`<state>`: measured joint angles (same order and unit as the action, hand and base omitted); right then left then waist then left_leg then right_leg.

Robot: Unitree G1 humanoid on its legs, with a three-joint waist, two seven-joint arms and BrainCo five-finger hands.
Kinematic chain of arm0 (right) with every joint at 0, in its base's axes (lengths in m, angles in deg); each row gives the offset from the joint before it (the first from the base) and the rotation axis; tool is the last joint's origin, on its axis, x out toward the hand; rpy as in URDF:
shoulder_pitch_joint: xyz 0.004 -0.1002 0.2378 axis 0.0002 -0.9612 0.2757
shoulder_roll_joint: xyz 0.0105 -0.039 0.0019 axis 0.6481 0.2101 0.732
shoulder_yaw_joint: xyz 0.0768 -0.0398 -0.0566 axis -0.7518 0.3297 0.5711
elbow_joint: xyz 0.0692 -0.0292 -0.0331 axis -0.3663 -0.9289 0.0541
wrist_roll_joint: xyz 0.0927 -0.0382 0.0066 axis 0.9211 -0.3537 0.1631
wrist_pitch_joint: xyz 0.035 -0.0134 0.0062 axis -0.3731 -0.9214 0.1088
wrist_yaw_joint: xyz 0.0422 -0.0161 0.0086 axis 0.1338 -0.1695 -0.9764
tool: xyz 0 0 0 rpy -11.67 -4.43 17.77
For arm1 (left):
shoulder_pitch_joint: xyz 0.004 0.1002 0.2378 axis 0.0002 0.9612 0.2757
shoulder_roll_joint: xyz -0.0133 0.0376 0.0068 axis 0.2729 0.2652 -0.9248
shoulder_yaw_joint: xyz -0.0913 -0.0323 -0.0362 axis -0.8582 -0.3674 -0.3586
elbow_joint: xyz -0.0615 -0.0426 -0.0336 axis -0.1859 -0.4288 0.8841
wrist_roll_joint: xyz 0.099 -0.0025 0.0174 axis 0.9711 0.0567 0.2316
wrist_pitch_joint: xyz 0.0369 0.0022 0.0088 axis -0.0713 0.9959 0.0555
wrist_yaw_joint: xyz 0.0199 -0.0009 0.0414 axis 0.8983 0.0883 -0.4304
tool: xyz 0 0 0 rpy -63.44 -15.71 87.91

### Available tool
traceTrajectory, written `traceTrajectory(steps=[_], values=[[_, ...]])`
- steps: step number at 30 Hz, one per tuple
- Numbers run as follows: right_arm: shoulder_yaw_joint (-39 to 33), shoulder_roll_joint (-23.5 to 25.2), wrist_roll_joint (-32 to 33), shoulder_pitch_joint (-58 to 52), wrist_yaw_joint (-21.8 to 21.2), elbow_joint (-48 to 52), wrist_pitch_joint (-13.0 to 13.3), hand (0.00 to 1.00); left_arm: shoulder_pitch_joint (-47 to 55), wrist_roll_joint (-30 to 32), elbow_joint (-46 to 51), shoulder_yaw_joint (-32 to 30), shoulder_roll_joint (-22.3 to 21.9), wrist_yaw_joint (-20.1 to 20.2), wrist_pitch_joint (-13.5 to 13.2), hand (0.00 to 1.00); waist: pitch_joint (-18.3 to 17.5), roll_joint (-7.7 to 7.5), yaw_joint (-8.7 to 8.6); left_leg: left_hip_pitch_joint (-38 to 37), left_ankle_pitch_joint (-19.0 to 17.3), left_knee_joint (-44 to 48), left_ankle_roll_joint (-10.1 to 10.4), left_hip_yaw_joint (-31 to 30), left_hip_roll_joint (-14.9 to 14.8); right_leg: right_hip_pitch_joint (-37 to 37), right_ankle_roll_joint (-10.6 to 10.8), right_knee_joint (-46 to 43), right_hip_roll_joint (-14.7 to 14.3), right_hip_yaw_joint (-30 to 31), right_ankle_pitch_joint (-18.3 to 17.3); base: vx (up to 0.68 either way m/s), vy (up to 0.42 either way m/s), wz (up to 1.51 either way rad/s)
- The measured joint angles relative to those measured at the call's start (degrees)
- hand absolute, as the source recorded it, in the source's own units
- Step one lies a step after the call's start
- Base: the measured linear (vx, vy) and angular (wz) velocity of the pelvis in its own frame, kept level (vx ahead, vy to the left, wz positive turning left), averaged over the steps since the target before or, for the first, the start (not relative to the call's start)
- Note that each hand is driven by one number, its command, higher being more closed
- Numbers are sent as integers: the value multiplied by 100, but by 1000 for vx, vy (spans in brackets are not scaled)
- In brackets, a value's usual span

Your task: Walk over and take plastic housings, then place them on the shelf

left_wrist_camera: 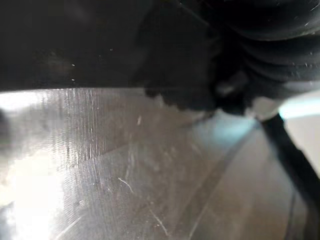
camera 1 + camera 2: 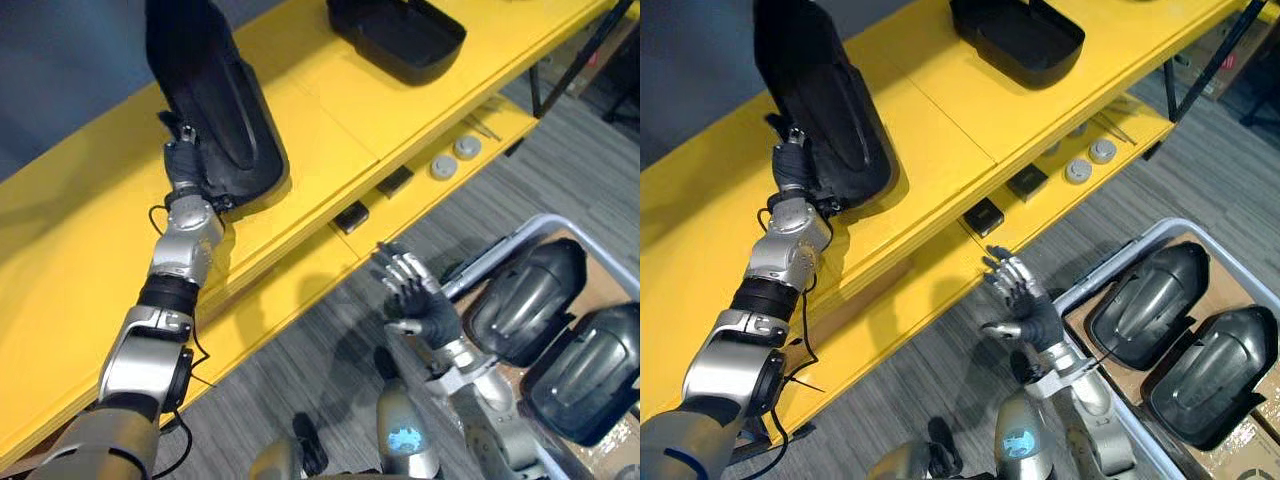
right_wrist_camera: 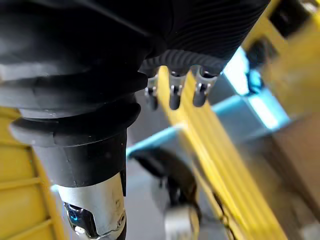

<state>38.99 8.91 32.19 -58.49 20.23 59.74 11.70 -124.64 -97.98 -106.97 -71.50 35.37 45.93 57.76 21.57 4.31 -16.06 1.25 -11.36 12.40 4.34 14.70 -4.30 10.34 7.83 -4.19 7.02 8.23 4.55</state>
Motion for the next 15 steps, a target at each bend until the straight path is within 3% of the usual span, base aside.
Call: traceTrajectory(steps=[9,14,15], values=[[448,9,181,-117,224,128,-68,0,-518,1,-159,-26,138,-931,591,100,224,18,-20,91,-1,19,1,57,-10,204,-63,-138,-10,74,-45,-26,-2,-4],[659,9,202,-167,327,146,-66,0,-781,4,-434,-260,205,-1430,719,100,298,-24,-40,141,-7,16,8,149,-33,334,-53,-204,-17,143,-41,-23,7,-7],[695,10,222,-220,369,212,-65,0,-873,4,-455,-311,228,-1493,734,0,304,-32,-31,212,-6,21,9,147,-35,404,-49,-230,-13,132,-38,-23,-8,7]])
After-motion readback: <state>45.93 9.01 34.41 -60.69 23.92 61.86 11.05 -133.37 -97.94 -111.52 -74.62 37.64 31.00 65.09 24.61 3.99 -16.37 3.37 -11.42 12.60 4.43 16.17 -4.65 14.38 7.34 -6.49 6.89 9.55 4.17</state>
